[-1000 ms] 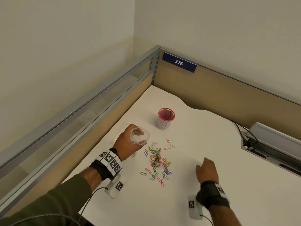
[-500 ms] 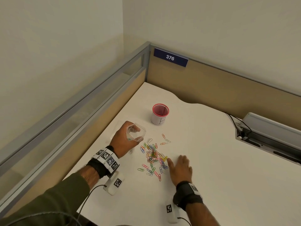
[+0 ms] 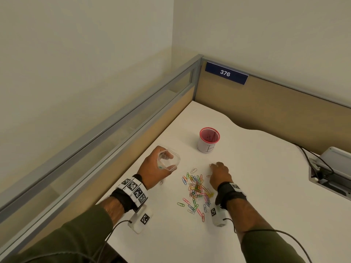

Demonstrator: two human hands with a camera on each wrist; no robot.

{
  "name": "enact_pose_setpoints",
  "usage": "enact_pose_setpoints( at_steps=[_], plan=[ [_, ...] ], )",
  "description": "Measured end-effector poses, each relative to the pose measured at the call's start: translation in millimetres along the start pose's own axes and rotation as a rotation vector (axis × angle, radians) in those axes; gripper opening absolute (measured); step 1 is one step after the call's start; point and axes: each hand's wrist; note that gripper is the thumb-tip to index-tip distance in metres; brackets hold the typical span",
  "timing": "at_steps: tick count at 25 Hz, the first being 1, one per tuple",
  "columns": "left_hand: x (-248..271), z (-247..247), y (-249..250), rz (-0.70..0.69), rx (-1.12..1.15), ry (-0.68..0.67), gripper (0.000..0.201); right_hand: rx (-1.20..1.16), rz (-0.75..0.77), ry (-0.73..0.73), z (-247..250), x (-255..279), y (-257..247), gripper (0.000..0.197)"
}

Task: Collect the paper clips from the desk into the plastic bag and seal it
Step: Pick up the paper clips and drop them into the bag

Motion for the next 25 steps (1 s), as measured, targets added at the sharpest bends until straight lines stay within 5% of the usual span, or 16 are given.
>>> enact_pose_setpoints(
  at_steps=[3, 8, 13, 17, 22, 25],
  plan=[
    [-3, 1, -7, 0.013, 0.017, 0.015, 0.037, 0.078, 0.069, 0.021, -14, 8, -4, 0.054],
    [0, -7, -13, 0.037, 0.024, 0.018, 0.036, 0.099, 0.221, 0.065, -30, 35, -14, 0.024],
    [4, -12, -17, 0.047, 0.041, -0.012, 0.038, 0.007, 0.297, -0.111, -23, 38, -29, 0.059],
    [2, -12, -15, 0.045, 0.047, -0.003, 0.037, 0.075, 0.355, -0.021, -26, 46, -30, 0.034],
    [4, -18, -15, 0.048, 0.047, -0.01, 0.037, 0.189, 0.367, -0.167, -18, 59, -11, 0.066],
    [7, -23, -15, 0.053, 0.055, -0.029, 0.038, 0.209, 0.376, -0.066, -28, 63, -18, 0.039]
  ],
)
Point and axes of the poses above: each hand's wrist, its own x-axis away from the middle knuckle, its own z-axis out of the back of the hand, y = z × x, and after that the axes turned 6 degrees about -z, right-handed
